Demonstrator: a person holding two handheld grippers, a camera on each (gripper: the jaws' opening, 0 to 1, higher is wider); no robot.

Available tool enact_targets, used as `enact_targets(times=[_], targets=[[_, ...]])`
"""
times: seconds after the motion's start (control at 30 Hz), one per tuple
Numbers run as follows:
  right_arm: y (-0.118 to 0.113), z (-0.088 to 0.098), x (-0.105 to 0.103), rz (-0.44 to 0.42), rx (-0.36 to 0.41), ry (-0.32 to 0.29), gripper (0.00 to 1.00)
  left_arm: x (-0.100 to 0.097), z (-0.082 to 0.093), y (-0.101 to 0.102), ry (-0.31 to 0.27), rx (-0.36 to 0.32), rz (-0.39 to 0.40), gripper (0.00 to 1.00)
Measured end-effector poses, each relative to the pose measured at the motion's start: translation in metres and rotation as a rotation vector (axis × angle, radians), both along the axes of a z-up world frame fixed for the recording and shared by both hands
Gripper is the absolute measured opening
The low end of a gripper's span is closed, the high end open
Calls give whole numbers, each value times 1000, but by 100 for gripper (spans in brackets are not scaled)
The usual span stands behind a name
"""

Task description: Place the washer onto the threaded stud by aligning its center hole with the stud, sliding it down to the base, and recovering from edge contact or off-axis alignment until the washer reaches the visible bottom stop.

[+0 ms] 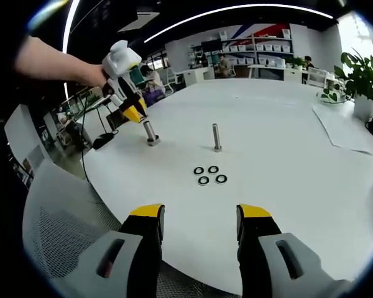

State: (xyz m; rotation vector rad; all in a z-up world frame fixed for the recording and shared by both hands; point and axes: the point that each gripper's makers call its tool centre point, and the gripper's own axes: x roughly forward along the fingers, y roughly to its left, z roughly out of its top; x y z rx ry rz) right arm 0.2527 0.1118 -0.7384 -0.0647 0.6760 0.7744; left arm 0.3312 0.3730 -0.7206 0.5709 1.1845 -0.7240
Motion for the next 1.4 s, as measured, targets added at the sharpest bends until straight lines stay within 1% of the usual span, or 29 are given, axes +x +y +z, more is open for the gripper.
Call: enact_targets(times=[0.2, 0.3, 0.43, 0.57, 0.83, 1.17, 1.2, 1.4], targets=[[0, 0, 1, -3, 2, 1, 49, 1, -7, -1, 9, 33, -45, 19], [-1, 0, 1, -7, 4, 1, 49, 1, -10, -1, 23, 32, -46, 19], [-1, 1, 1, -10, 4, -1, 49, 2, -12, -5, 26, 38, -58, 19], [-2, 1, 2, -14, 5, -1, 49, 1, -20, -5, 39, 60, -82, 19], [-2, 1, 2, -19, 4, 0, 49, 4, -29, -6, 62, 61, -55, 19], [-3, 0, 2, -20, -1, 2, 49, 3, -46, -7, 84, 86, -59, 19], [-3, -1, 2, -21, -3, 1, 49, 3, -50, -6, 89, 92, -55, 19], [-4, -1, 3, -27, -5, 2, 49, 2, -56, -7, 98, 97, -57, 19]])
